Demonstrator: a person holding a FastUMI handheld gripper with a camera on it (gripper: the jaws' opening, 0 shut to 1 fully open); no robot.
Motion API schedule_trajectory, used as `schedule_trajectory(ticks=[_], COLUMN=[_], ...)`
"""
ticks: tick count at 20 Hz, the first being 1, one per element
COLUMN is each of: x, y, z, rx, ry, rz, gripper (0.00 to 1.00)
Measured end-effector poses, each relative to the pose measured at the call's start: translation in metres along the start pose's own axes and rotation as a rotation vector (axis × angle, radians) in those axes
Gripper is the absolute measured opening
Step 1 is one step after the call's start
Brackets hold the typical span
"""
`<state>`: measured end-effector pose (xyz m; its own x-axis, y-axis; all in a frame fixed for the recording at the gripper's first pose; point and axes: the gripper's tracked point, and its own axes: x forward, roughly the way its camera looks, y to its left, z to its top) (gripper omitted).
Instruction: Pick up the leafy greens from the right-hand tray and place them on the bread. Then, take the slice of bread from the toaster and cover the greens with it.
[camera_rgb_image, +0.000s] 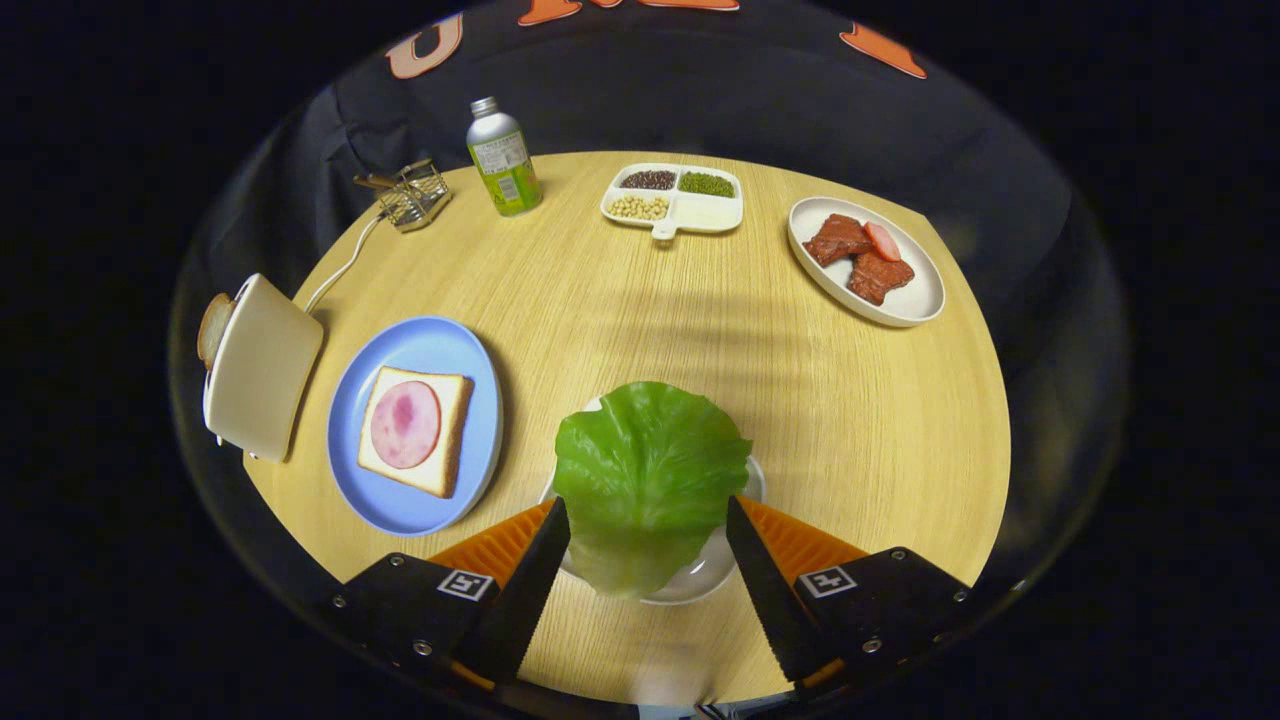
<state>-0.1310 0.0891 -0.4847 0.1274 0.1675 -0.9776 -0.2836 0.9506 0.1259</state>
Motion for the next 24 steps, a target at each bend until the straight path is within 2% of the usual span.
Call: schedule_trajectory(ticks=[5,8,13,15,17,22,24], x=[0.024,0.035,0.041,0.041,0.041,0.041,0.04], y=[-0.001,-0.002,-0.001,-0.003,-0.004,-0.013,-0.016], z=[-0.01,-0.017,-0.018,-0.018,-0.016,-0.016,-0.016], rx=[0.016,0.018,0.047,0.059,0.078,0.177,0.216], ry=[0.08,0.12,0.137,0.141,0.149,0.158,0.154], rz=[-0.016,-0.034,-0.04,-0.043,-0.048,-0.068,-0.066], gripper=[0.89,0.81,0.71,0.7,0.64,0.17,0.09])
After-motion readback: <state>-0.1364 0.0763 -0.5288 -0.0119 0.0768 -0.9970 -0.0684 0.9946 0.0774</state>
